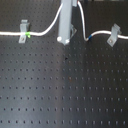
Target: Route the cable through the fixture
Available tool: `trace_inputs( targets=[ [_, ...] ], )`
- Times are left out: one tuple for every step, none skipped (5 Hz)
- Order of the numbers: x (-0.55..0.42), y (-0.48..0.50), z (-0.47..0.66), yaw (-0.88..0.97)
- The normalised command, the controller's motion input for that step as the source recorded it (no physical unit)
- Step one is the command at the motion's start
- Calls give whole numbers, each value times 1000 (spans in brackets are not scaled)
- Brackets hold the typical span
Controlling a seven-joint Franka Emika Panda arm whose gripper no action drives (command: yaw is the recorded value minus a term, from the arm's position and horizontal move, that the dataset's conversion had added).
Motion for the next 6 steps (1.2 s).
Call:
trace_inputs(
  targets=[
    [-7,-35,208,514],
    [-12,-40,176,611],
    [-42,-2,114,0],
    [-289,-16,469,389],
    [-159,16,252,226],
    [4,1,227,0]
  ],
)
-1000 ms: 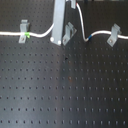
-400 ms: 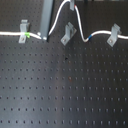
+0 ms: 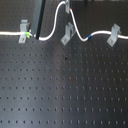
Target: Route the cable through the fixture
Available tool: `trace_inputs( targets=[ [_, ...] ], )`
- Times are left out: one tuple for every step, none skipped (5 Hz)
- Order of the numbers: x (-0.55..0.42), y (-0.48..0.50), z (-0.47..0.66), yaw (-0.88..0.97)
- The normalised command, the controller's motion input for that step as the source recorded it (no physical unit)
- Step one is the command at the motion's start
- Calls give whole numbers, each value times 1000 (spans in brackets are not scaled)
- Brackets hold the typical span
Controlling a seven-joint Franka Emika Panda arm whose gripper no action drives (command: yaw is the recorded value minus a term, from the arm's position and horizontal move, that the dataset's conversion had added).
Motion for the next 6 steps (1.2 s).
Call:
trace_inputs(
  targets=[
    [-207,15,671,0],
    [1,0,51,0],
    [-241,100,117,0],
    [-471,94,256,0],
    [6,9,0,0],
    [19,6,750,0]
  ],
)
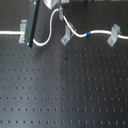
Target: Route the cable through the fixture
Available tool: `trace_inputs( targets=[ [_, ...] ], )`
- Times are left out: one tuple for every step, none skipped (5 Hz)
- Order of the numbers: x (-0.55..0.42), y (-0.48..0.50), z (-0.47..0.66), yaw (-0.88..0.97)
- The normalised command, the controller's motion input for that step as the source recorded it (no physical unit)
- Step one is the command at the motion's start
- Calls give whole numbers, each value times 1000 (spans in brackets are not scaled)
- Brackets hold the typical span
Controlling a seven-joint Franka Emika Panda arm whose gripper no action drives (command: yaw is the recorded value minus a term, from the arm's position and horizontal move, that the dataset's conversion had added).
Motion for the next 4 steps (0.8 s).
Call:
trace_inputs(
  targets=[
    [0,0,0,3],
    [1,0,43,0],
    [216,-155,748,74],
    [340,-123,117,280]
  ],
)
